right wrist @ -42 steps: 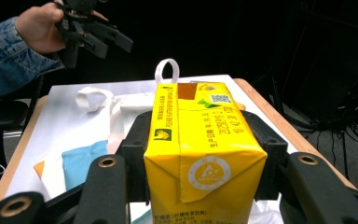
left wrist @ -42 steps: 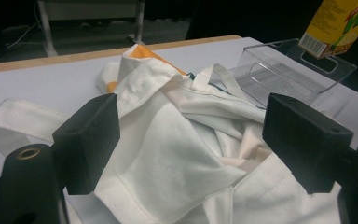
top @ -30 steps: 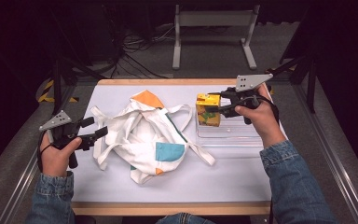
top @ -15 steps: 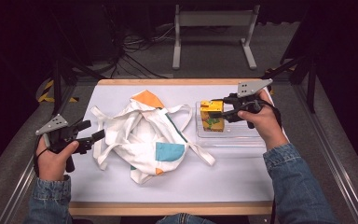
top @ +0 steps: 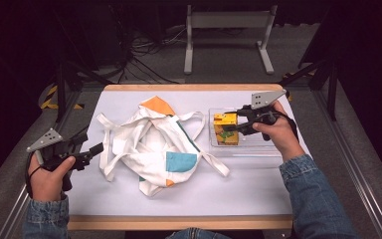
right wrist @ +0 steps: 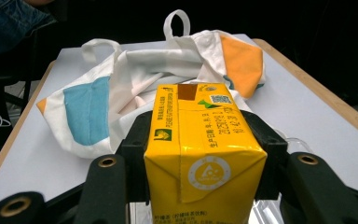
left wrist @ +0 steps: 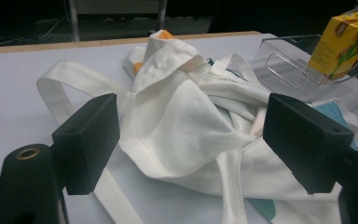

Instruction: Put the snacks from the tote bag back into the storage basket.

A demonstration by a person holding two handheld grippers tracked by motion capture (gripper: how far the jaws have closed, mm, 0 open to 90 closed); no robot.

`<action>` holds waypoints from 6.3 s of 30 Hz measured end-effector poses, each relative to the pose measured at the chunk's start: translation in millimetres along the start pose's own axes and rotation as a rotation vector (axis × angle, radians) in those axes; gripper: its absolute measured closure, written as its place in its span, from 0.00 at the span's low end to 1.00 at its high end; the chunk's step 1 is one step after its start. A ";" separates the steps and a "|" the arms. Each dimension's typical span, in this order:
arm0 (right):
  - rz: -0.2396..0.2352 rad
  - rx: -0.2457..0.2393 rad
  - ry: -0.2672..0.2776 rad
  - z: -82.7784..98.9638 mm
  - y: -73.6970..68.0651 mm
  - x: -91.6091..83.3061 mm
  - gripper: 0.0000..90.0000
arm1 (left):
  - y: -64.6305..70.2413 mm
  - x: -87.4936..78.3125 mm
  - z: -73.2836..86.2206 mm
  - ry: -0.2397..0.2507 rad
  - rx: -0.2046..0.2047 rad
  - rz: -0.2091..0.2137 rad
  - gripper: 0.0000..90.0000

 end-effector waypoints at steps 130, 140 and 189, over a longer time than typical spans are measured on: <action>0.502 0.162 -0.001 42.1 -29.2 -139.5 0.10 | -0.2 11.6 15.3 -0.060 0.066 0.040 0.15; 0.601 0.251 0.022 74.4 -17.9 -143.9 0.08 | -8.6 11.0 23.4 -0.058 0.040 0.025 0.15; 0.755 0.433 0.153 155.3 -11.1 -132.9 0.04 | -35.2 15.4 55.0 -0.032 -0.060 -0.022 0.03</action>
Point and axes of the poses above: each handheld gripper's, and its own axes: x roughly forward along the jaws, z roughly out of its underside, y roughly to its right, the point moved 9 cm from there along x, roughly forward along the jaws, and after that the axes turned 5 degrees about x, right-handed, at the moved point
